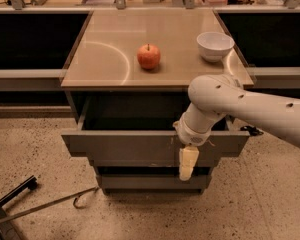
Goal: Open top drawer
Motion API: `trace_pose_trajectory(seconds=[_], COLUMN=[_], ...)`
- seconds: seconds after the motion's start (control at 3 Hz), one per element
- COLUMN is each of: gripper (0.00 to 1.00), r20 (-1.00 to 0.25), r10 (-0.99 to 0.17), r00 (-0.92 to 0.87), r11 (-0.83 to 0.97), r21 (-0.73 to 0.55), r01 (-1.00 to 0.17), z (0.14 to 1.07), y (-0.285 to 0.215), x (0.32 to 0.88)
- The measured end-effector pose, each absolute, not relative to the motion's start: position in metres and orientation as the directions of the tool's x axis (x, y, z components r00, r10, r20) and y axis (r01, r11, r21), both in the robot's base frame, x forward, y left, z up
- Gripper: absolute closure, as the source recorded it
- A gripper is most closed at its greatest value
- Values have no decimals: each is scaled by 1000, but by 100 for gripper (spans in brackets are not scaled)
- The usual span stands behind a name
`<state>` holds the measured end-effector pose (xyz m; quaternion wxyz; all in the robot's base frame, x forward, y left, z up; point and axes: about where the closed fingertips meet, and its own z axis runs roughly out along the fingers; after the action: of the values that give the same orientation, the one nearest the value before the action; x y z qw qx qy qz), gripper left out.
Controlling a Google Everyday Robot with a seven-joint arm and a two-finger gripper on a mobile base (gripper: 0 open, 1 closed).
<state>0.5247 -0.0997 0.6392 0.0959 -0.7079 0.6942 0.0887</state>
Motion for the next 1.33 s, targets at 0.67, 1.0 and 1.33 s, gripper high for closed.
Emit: trace_pose_trajectory(seconds=[0.67, 1.0, 1.33], gripper=[0, 0, 0], r20=[-260, -265, -265], r10=[-965, -964, -964], r00=[10, 0, -1], r11=[-17, -10, -10], r21=[24, 38, 38], r01=[-1000, -999, -999], z=[631, 632, 635], y=[-100, -100, -100], x=[512, 505, 505])
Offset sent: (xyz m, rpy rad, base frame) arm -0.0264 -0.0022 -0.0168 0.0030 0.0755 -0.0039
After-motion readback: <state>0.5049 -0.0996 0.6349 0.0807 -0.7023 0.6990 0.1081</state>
